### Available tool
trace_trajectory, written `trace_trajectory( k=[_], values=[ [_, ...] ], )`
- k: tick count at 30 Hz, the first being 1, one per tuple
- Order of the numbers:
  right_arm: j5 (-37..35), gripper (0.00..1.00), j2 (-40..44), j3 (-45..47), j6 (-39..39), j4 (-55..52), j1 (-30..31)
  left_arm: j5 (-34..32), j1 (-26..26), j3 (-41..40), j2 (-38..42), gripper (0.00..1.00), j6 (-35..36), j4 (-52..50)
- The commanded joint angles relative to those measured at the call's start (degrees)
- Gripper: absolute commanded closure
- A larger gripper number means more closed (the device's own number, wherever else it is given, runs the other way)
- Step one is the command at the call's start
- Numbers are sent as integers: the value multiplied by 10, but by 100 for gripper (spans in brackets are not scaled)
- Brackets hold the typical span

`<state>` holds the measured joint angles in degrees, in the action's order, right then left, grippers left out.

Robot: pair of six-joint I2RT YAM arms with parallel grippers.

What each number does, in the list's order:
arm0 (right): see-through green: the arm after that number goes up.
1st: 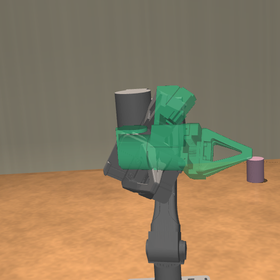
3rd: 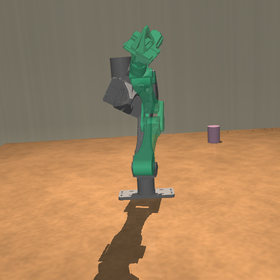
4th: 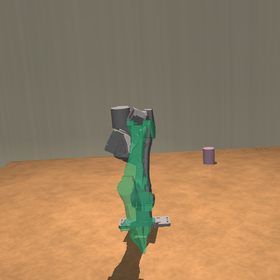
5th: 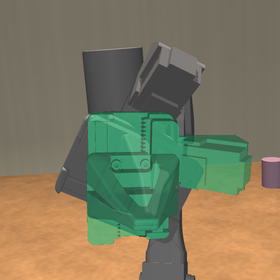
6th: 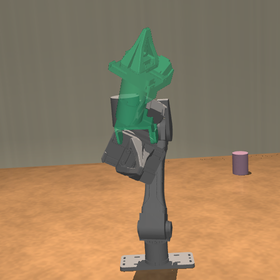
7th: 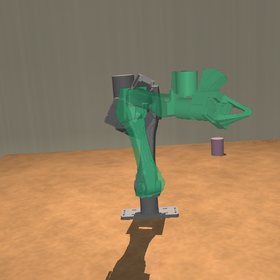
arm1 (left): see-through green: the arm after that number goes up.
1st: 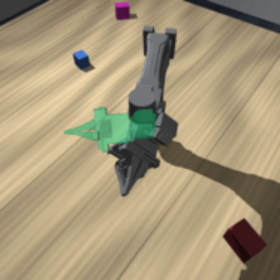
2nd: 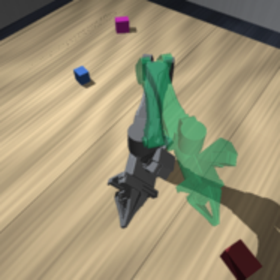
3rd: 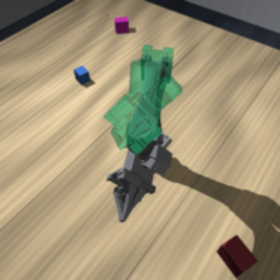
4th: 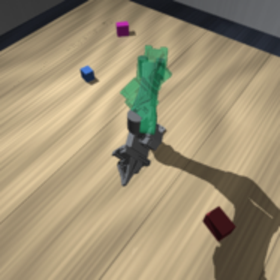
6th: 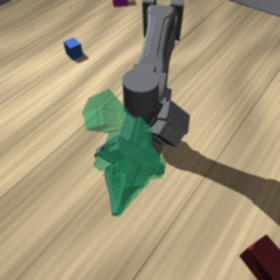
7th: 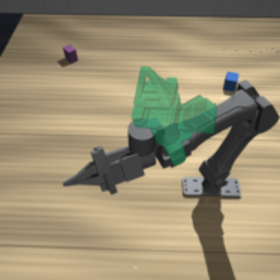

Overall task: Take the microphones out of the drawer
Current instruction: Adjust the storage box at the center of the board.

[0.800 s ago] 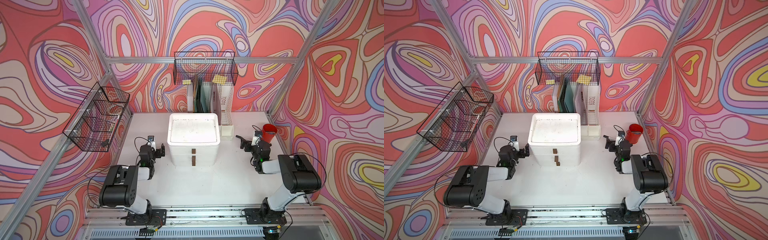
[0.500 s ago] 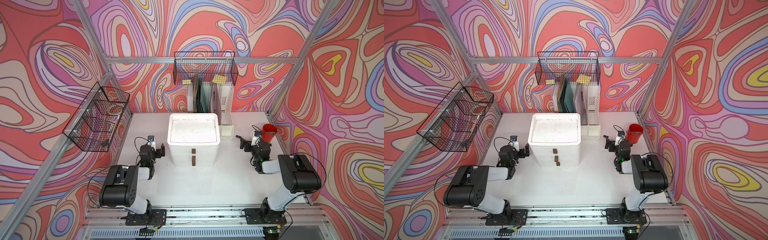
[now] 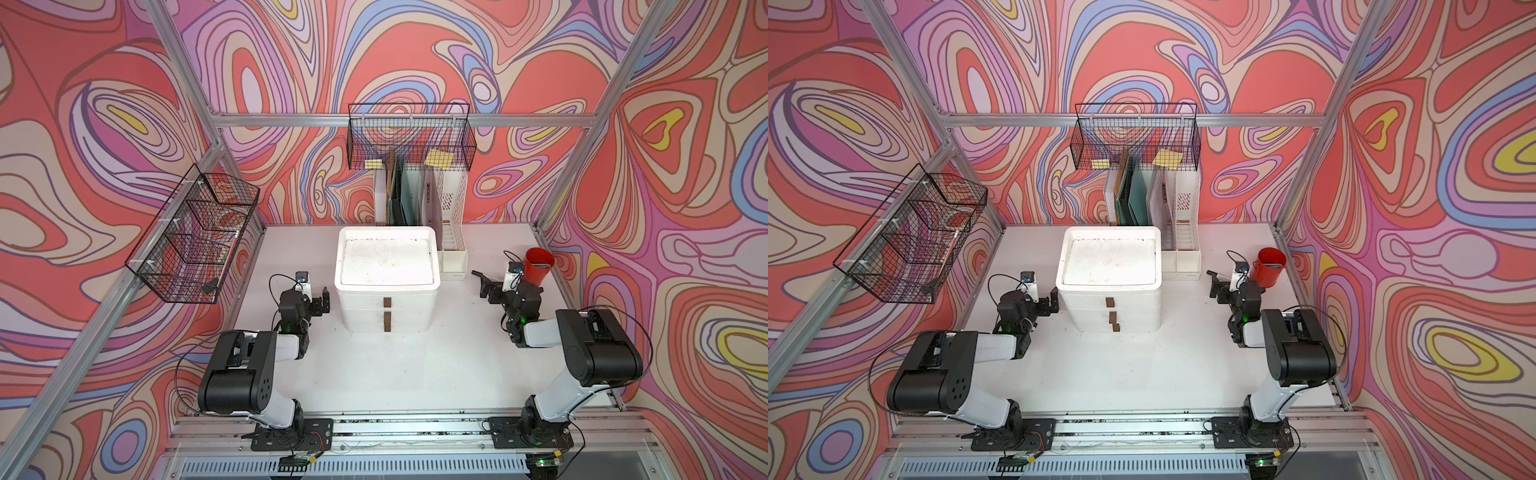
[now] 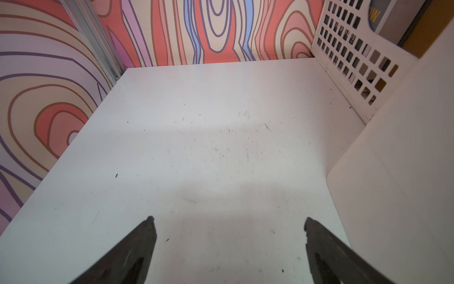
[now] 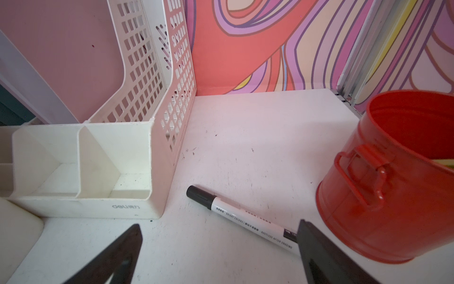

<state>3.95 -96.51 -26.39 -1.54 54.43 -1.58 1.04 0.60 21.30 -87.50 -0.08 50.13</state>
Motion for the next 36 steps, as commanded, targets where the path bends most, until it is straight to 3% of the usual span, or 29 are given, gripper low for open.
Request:
trace_trajectory(
  k=[1,6,10,14,16,19,23,27,32,36],
  values=[
    [-11,2,15,5,-1,2,-3,-29,-4,-18,13,1,-15,25],
    [-65,2,119,-7,-25,-109,-3,-76,-4,-42,92,0,-31,-4],
    [-84,2,198,-127,-124,-389,-3,-101,-4,-1,189,1,-38,-193],
    [22,2,193,-303,-147,-651,-3,-115,-4,40,271,1,-67,-343],
    [76,5,186,-366,-158,-722,-3,-116,-4,74,301,1,-85,-422],
    [102,10,184,-437,-193,-800,3,-105,-4,147,326,1,-112,-539],
    [80,14,169,-538,-212,-917,38,-86,-4,237,316,1,-145,-675],
    [37,17,134,-633,-212,-1030,113,-87,-4,330,284,0,-180,-777],
    [9,22,90,-703,-220,-1106,206,-54,-4,440,224,1,-229,-872],
    [-19,24,55,-753,-221,-1147,264,8,-4,518,173,1,-245,-938]
  ],
)
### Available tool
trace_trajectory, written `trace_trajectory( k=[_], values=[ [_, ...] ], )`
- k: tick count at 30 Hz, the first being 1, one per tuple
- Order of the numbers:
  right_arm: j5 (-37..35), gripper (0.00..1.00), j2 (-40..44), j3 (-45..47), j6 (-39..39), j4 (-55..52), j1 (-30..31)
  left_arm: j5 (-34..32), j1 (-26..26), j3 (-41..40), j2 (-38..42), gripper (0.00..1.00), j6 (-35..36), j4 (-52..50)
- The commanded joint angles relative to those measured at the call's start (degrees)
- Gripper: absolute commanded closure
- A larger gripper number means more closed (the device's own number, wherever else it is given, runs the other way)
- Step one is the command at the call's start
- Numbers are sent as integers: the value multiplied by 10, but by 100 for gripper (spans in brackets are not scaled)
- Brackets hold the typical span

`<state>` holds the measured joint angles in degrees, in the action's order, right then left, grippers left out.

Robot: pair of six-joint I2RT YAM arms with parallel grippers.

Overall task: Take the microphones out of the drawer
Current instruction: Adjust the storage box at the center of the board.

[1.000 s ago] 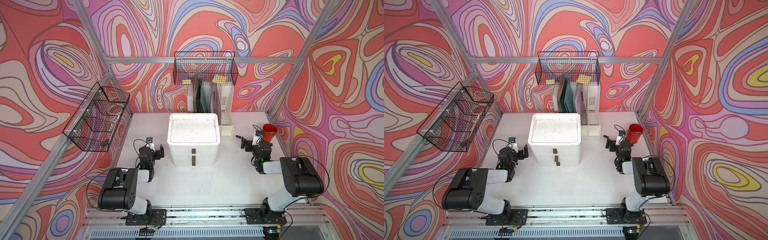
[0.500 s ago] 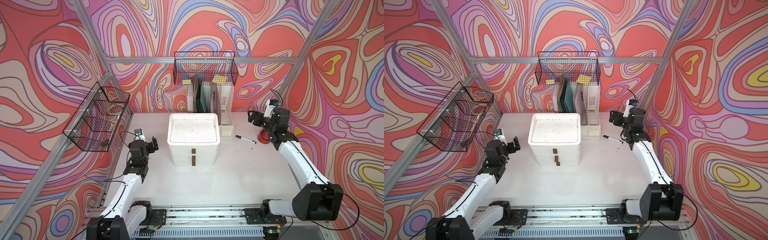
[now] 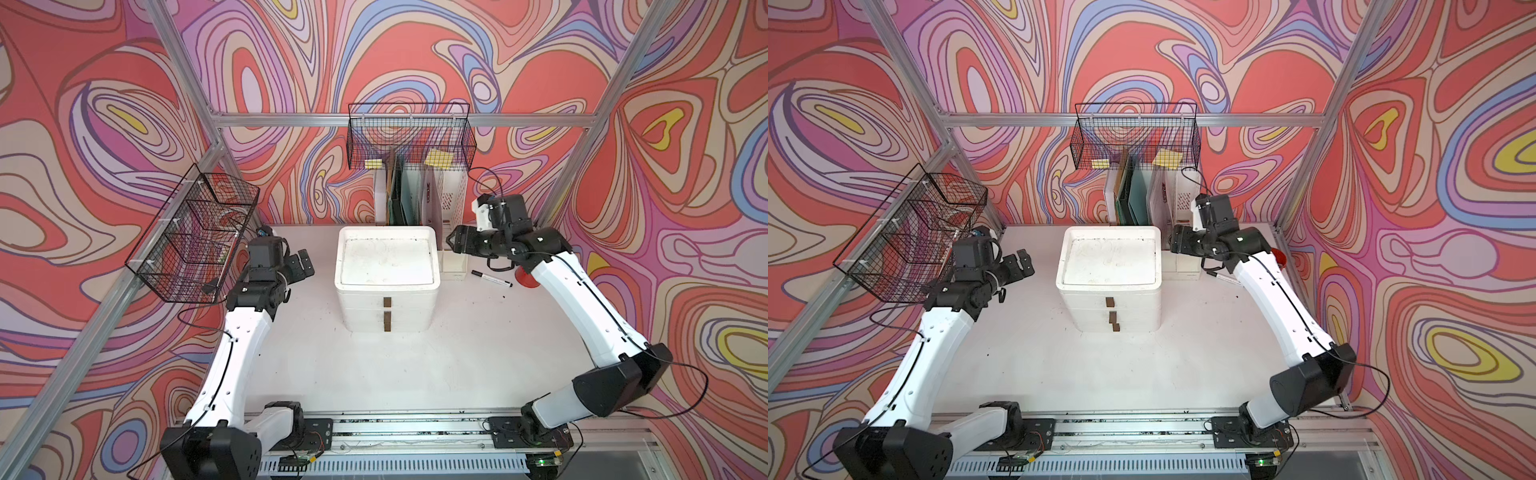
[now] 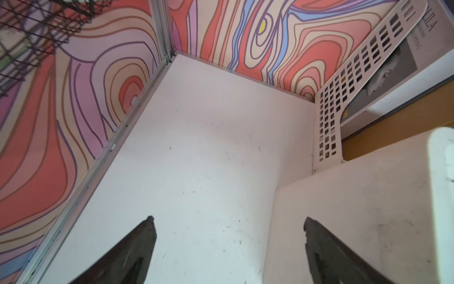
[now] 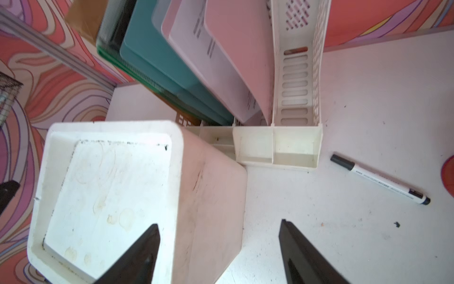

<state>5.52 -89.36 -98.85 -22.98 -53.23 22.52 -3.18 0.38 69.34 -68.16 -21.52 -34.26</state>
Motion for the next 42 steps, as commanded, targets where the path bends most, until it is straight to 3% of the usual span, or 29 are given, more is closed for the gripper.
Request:
trace_trajectory(
  k=[1,14,23,29,38,42],
  values=[
    [-40,25,-26,-41,-6,-80,35,59,-2,52,-30,1,-38,-108],
    [-105,33,-118,-120,30,-104,111,118,-2,93,-32,1,-24,-158],
    [-94,57,-170,-152,65,-84,122,134,-1,141,-42,1,-11,-204],
    [-42,70,-177,-155,127,-66,123,184,-1,180,-53,1,1,-216],
    [75,72,-223,-211,251,-80,123,289,-1,247,-92,1,13,-237],
    [127,73,-266,-274,296,-103,122,297,-1,264,-102,1,11,-244]
  ],
)
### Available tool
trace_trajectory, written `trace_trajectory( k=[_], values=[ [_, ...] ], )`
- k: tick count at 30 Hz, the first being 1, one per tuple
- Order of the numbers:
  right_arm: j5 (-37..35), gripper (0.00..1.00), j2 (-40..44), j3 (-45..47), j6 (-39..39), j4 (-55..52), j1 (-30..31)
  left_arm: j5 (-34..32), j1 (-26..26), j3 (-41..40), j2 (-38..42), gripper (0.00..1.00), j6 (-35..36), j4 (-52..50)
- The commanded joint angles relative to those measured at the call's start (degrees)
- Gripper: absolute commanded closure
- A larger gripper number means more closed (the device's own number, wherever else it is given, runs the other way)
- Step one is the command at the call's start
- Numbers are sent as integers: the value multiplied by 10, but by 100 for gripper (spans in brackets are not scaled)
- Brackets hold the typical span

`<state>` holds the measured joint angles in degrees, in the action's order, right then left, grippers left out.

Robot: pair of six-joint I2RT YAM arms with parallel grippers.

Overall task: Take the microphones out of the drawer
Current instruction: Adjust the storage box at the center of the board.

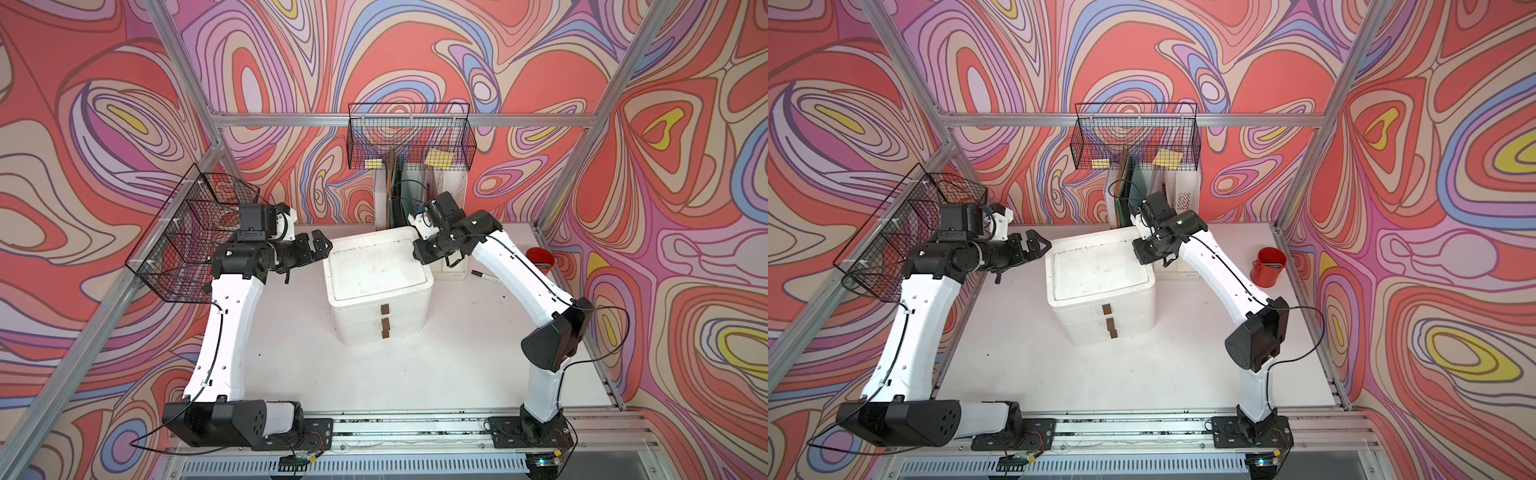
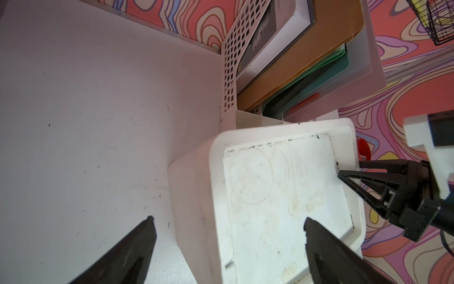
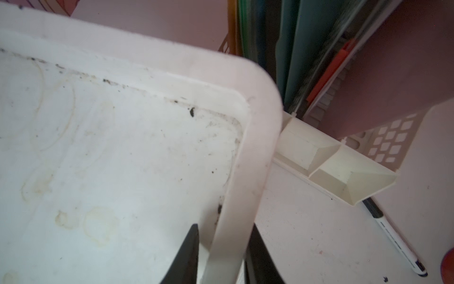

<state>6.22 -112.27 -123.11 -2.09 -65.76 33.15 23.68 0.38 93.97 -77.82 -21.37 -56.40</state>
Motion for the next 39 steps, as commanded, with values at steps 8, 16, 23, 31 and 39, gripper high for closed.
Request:
trace_trajectory(
  k=[8,16,23,31,39],
  values=[
    [111,63,-106,-141,100,36,16,-42,-1,43,-9,7,-6,-31],
    [-12,40,72,70,24,201,17,-120,34,7,3,100,-15,2],
    [-89,70,248,273,-51,243,16,-108,57,-66,-11,100,-22,42],
    [-35,100,355,465,-164,309,16,-105,60,-124,-34,100,-7,61],
    [99,100,342,561,-266,482,17,-22,60,-154,-35,100,12,75]
  ],
)
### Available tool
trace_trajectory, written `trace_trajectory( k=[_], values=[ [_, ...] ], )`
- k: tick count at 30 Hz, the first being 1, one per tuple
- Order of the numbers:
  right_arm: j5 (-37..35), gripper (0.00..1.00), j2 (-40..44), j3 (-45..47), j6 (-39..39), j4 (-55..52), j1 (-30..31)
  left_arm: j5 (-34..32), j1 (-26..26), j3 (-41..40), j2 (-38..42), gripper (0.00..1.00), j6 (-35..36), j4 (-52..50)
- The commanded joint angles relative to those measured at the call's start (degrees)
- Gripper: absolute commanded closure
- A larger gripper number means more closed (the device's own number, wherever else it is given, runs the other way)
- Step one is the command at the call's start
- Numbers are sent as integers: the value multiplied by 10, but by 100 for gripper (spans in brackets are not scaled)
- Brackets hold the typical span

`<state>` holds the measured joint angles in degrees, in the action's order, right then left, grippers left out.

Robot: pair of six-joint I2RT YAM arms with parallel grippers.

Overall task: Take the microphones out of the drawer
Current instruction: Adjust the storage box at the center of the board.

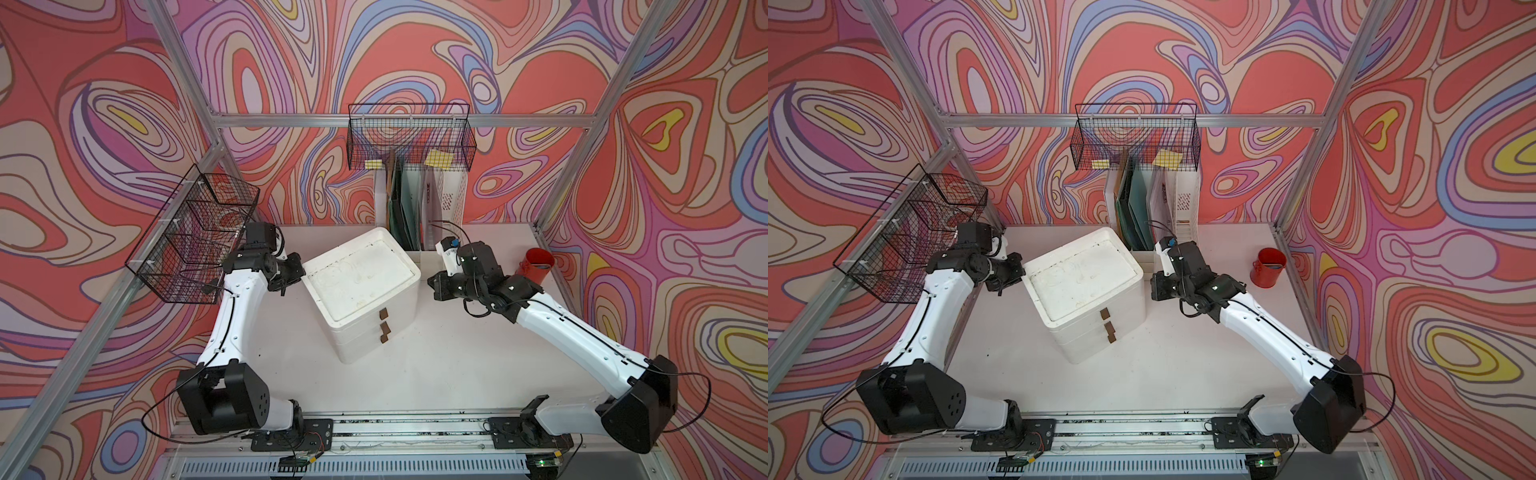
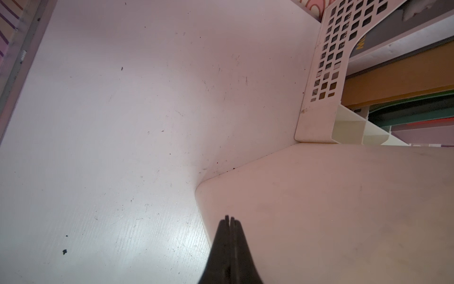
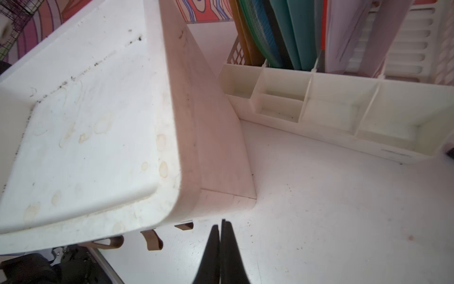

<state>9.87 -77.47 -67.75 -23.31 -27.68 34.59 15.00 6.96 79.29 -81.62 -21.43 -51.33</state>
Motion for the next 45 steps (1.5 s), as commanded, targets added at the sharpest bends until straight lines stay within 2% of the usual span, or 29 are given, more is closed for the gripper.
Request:
trace_trajectory(
  k=[1,12,20,23,25,32,38,41,43,45],
  values=[
    [73,100,-13,11,-60,113,3,74,-5,-9,6,100,16,25],
    [87,100,-60,-10,-69,145,2,164,-5,-69,46,100,20,27],
    [24,100,1,16,-49,29,2,110,-5,-78,60,100,25,33],
    [55,100,23,25,-54,4,2,104,-6,-66,42,100,26,45],
    [88,100,34,41,-70,9,3,104,-6,-54,23,100,26,53],
    [137,100,52,78,-108,36,10,59,-5,-13,-28,100,24,70],
    [159,100,32,109,-154,142,22,143,-5,4,-70,100,19,90],
    [149,100,13,108,-161,172,30,99,-5,-4,-70,100,20,94],
    [128,100,8,110,-164,186,30,41,0,-6,-71,100,9,89],
    [107,100,9,113,-166,196,30,20,11,-7,-75,100,-5,87]
  ],
)
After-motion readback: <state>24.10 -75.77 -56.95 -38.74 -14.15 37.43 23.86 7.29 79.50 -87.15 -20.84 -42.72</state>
